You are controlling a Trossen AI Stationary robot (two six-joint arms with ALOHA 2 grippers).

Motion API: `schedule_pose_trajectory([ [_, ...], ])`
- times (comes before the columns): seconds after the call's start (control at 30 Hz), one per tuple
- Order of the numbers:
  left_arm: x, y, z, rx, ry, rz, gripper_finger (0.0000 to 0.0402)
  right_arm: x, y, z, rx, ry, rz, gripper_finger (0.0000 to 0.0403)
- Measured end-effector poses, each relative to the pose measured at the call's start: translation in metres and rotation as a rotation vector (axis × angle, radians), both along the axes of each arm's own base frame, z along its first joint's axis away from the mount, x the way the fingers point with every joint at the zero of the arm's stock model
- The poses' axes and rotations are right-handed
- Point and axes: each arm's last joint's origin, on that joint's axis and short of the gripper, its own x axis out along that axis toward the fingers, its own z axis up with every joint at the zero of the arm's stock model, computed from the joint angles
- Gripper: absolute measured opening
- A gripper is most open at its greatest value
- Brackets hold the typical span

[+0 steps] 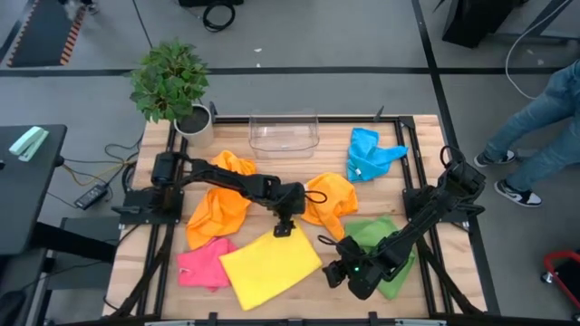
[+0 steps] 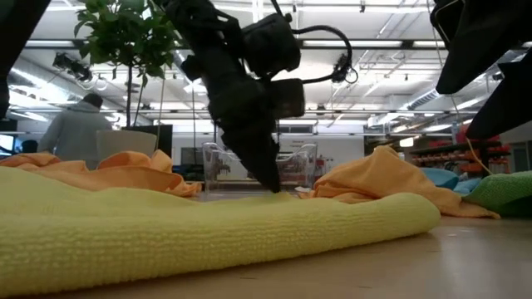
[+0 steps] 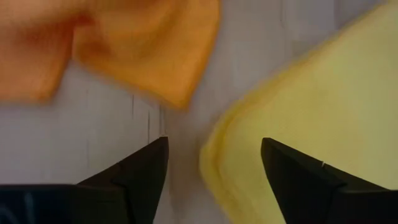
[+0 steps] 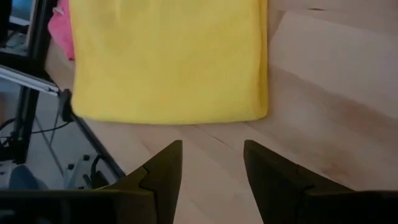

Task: Fold microfiber towels
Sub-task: Fold the yellow microfiber cloth

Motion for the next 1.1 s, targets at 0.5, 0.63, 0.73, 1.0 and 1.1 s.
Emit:
schedule_pose_trajectory([
  [0.5,-0.002,-0.004,-0.001,-0.001,0.016,-0.002,0.0059,-0.002,-0.002,-0.002,-0.024,0.023,0.004,0.0180],
  [0.63,-0.001,-0.004,-0.001,-0.010,0.020,0.014,0.0011,-0.002,-0.002,-0.002,-0.024,0.023,0.004,0.0180],
  [0.73,-0.002,-0.003,-0.001,0.011,0.026,0.038,0.0011,-0.002,-0.001,-0.001,-0.027,0.021,0.010,0.0180],
  [1.0,-0.011,0.016,0.010,0.028,0.090,0.196,0.0009,0.004,-0.011,-0.005,-0.011,0.038,-0.062,0.0197],
  [1.1,-0.014,0.015,0.009,0.031,0.124,0.192,0.0007,0.013,-0.021,-0.012,-0.015,0.061,-0.122,0.0213],
])
